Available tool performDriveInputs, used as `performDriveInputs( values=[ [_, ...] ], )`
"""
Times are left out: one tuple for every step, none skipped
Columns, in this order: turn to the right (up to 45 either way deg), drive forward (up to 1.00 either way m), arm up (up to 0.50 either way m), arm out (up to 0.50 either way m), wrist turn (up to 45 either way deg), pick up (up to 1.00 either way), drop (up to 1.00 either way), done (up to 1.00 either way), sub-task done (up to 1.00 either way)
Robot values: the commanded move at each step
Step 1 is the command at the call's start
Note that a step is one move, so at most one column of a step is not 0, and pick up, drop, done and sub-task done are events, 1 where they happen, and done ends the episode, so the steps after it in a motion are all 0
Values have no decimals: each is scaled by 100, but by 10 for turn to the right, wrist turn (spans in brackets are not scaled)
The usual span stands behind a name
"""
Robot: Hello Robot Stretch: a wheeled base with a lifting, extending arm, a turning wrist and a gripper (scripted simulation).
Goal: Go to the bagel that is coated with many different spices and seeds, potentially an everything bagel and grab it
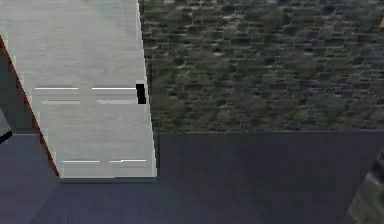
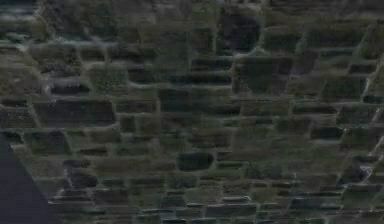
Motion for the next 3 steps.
performDriveInputs(
  values=[
    [-450, 0, 0, 0, 0, 0, 0, 0, 0],
    [-270, 0, 0, 0, 0, 0, 0, 0, 0],
    [0, 100, 0, 0, 0, 0, 0, 0, 0]
  ],
)
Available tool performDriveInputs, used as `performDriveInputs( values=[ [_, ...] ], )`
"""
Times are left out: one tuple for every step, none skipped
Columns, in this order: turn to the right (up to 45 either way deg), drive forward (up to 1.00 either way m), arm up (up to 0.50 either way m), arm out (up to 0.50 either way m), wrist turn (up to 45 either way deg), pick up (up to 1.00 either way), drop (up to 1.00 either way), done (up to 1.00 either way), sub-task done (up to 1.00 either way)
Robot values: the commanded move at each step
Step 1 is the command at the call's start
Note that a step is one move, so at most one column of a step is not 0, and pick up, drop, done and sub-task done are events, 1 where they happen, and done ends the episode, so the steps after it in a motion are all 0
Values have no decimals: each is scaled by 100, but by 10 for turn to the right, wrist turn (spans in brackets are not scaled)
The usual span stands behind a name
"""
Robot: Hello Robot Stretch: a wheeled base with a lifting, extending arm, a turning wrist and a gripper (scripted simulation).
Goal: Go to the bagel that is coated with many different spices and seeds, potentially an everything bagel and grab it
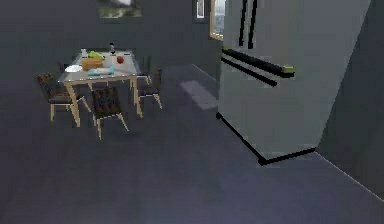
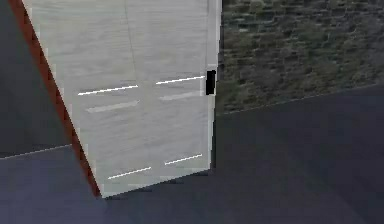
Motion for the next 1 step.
performDriveInputs(
  values=[
    [0, 100, 0, 0, 0, 0, 0, 0, 0]
  ],
)
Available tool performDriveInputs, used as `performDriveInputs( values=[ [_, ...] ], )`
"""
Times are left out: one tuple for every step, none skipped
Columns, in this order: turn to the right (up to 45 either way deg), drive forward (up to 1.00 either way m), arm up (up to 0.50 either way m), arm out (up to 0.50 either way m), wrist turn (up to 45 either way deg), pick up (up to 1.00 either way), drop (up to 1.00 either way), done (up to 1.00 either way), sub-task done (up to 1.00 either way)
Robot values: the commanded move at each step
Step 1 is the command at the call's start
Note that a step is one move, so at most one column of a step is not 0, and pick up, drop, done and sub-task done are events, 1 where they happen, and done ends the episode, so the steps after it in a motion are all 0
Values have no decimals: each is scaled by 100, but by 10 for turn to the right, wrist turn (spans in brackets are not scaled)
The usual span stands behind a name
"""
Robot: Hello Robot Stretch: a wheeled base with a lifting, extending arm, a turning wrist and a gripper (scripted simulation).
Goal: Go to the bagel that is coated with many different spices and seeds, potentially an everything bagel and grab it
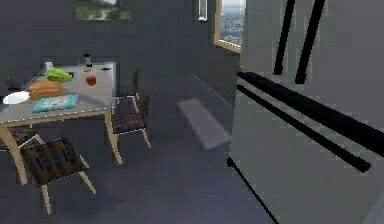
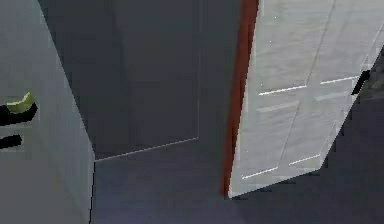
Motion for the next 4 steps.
performDriveInputs(
  values=[
    [0, 100, 0, 0, 0, 0, 0, 0, 0],
    [-60, 0, 0, 0, 0, 0, 0, 0, 0],
    [0, 45, 0, 0, 0, 0, 0, 0, 0],
    [270, 0, 0, 0, 0, 0, 0, 0, 0]
  ],
)
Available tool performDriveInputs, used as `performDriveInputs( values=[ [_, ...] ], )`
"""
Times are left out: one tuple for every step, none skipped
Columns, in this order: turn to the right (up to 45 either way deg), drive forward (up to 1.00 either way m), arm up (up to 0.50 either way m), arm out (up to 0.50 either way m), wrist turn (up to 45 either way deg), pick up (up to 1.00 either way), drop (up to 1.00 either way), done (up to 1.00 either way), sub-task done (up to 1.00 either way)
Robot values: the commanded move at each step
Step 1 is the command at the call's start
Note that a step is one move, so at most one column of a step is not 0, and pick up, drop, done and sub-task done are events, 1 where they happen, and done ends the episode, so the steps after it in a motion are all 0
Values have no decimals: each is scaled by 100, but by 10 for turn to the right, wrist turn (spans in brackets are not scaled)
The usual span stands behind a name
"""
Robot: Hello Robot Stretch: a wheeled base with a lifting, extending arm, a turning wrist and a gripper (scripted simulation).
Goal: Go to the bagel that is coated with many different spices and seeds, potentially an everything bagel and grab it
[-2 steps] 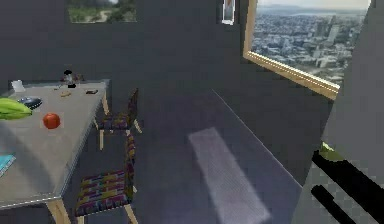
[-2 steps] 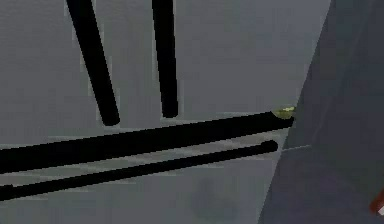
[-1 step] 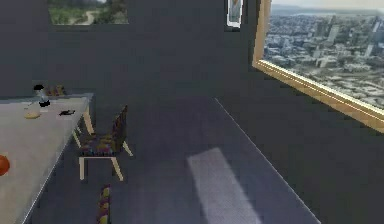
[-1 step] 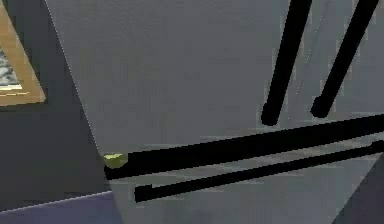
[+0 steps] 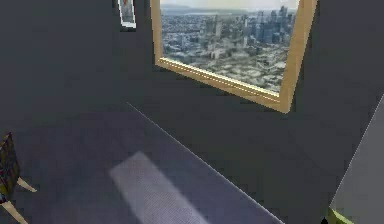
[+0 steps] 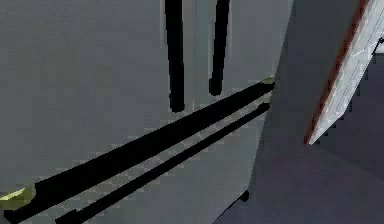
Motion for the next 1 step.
performDriveInputs(
  values=[
    [0, 40, 0, 0, 0, 0, 0, 0, 0]
  ],
)
